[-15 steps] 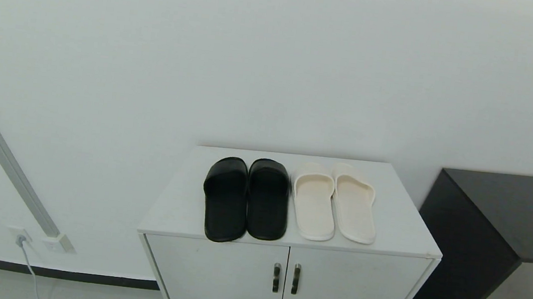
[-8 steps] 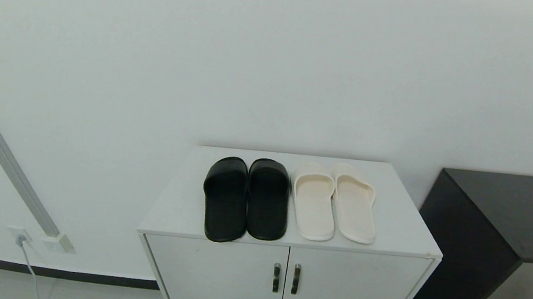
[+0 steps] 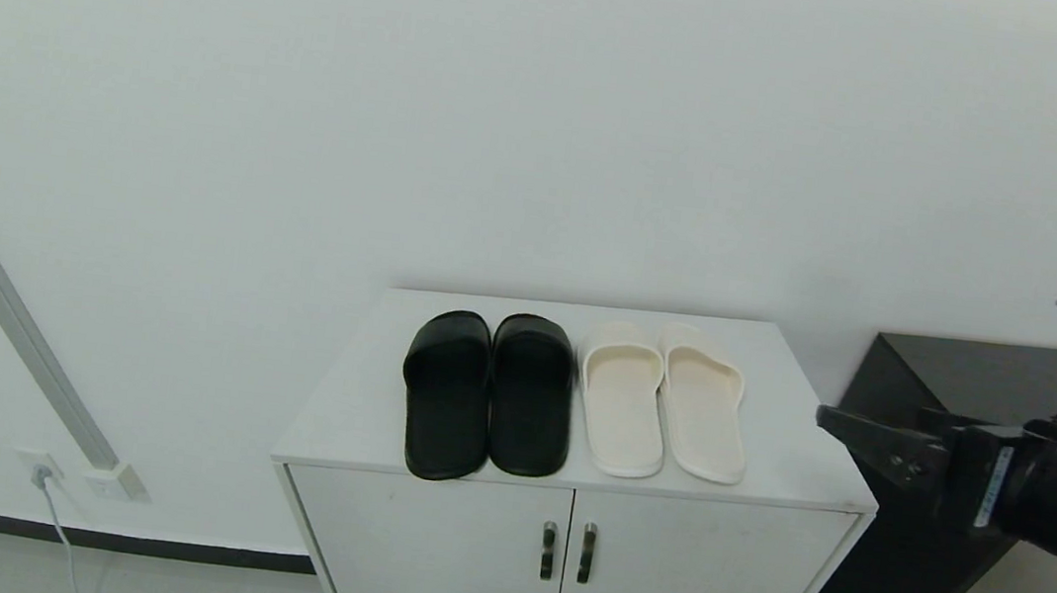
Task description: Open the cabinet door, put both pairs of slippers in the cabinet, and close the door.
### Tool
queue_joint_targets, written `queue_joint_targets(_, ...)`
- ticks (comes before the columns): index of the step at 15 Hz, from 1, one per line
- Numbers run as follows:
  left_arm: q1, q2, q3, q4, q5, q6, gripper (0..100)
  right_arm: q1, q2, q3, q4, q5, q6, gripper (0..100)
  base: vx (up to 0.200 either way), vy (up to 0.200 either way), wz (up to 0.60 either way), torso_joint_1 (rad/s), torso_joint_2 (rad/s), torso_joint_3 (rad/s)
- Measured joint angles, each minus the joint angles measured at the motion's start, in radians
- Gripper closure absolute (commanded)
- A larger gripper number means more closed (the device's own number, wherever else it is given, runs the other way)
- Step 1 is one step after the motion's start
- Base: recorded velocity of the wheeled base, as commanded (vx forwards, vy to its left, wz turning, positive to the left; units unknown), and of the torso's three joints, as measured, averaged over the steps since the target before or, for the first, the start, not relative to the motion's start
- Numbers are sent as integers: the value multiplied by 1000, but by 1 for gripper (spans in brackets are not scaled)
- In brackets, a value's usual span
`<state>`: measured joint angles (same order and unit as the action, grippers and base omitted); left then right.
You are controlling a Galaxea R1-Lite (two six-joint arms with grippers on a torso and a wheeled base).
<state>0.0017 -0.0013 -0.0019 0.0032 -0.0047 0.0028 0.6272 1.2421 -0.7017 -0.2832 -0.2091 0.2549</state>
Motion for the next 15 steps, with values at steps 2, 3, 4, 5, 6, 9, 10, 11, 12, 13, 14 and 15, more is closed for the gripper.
queue_joint_targets(2, -1, 0, 0, 0, 0, 0, 100, 54, 86, -30, -63, -44, 10, 0, 0, 0, 0, 0, 0, 0)
queue_joint_targets(3, 0, 0, 0, 0, 0, 0, 100, 66, 127, -44, -94, -72, 11, 0, 0, 0, 0, 0, 0, 0)
queue_joint_targets(4, 0, 0, 0, 0, 0, 0, 100, 77, 177, -63, -135, -108, 11, 0, 0, 0, 0, 0, 0, 0)
queue_joint_targets(5, 0, 0, 0, 0, 0, 0, 100, 87, 229, -82, -173, -137, 12, 0, 0, 0, 0, 0, 0, 0)
queue_joint_targets(6, 0, 0, 1, 0, 0, 0, 100, 91, 277, -101, -201, -160, 14, 0, 0, 0, 0, 0, 0, 0)
queue_joint_targets(9, -1, 0, 1, 0, 0, 0, 100, 97, 415, -173, -242, -243, 42, 0, 0, 0, 0, 0, 0, 0)
queue_joint_targets(10, -1, 0, 1, 0, 0, 0, 100, 99, 459, -199, -249, -272, 49, 0, 0, 0, 0, 0, 0, 0)
queue_joint_targets(11, -1, 0, 1, 0, 0, 0, 100, 100, 501, -221, -270, -295, 51, 0, 0, 0, 0, 0, 0, 0)
queue_joint_targets(12, 0, 0, 1, 0, 0, 0, 100, 102, 535, -237, -290, -316, 51, 0, 0, 0, 0, 0, 0, 0)
queue_joint_targets(13, 0, 0, 1, 0, 1, 0, 100, 106, 575, -255, -312, -345, 50, 0, 0, 0, 0, 0, 0, 0)
queue_joint_targets(14, 0, 0, 1, 0, 1, -1, 100, 112, 614, -275, -330, -366, 45, 0, 0, 0, 0, 0, 0, 0)
queue_joint_targets(15, 0, 0, 1, 0, 1, -2, 100, 116, 644, -293, -339, -376, 42, 0, 0, 0, 0, 0, 0, 0)
